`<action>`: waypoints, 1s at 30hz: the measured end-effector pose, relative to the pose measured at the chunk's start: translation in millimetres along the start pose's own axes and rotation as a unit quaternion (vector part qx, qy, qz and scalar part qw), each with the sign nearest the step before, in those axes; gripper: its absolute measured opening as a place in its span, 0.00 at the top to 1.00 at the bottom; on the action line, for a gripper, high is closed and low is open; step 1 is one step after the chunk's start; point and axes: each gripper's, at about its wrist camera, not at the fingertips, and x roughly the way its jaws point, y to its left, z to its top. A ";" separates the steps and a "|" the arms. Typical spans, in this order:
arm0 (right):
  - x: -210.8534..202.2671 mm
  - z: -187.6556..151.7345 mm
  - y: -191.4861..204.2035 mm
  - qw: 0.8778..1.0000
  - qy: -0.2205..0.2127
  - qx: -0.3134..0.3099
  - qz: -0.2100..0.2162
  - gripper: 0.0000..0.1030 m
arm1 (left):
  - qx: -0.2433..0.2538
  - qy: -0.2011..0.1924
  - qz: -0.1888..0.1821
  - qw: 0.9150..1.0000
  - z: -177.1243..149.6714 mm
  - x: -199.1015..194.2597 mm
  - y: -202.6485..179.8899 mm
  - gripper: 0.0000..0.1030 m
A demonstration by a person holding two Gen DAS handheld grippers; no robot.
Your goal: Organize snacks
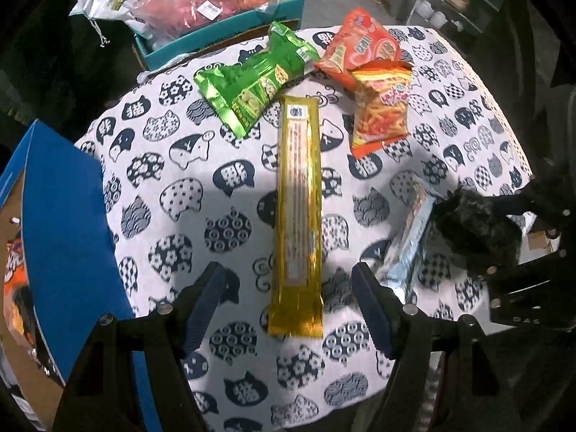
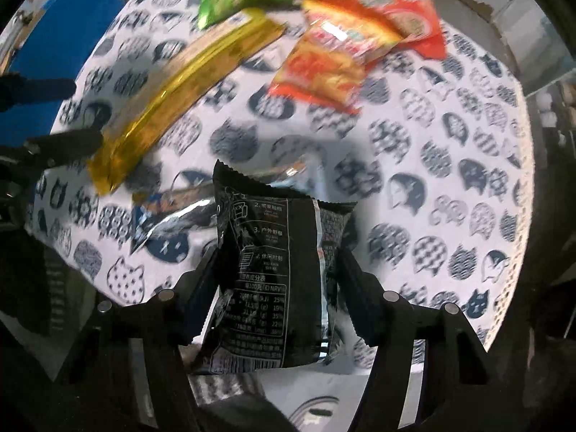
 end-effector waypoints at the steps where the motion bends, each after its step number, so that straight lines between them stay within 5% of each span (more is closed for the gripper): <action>1: -2.0 2.4 -3.5 1.000 -0.005 0.004 -0.002 0.38 | -0.002 0.000 0.002 1.000 3.1 2.5 -0.2 0.28; 11: -16.3 31.3 -24.8 0.997 -0.070 0.032 -0.022 0.38 | -0.041 0.007 -0.011 0.999 30.3 31.8 1.8 0.28; 19: -10.7 44.5 -42.2 0.996 -0.075 0.051 -0.020 0.37 | -0.046 0.006 -0.001 0.999 41.1 53.6 -1.2 0.28; 26: -10.1 45.0 -41.3 0.995 -0.081 0.050 -0.021 0.37 | -0.050 0.008 -0.012 0.999 41.6 67.2 -2.0 0.68; 30: -13.1 44.3 -40.0 0.995 -0.085 0.049 -0.020 0.37 | -0.026 -0.006 0.009 1.000 38.5 63.4 -6.2 0.72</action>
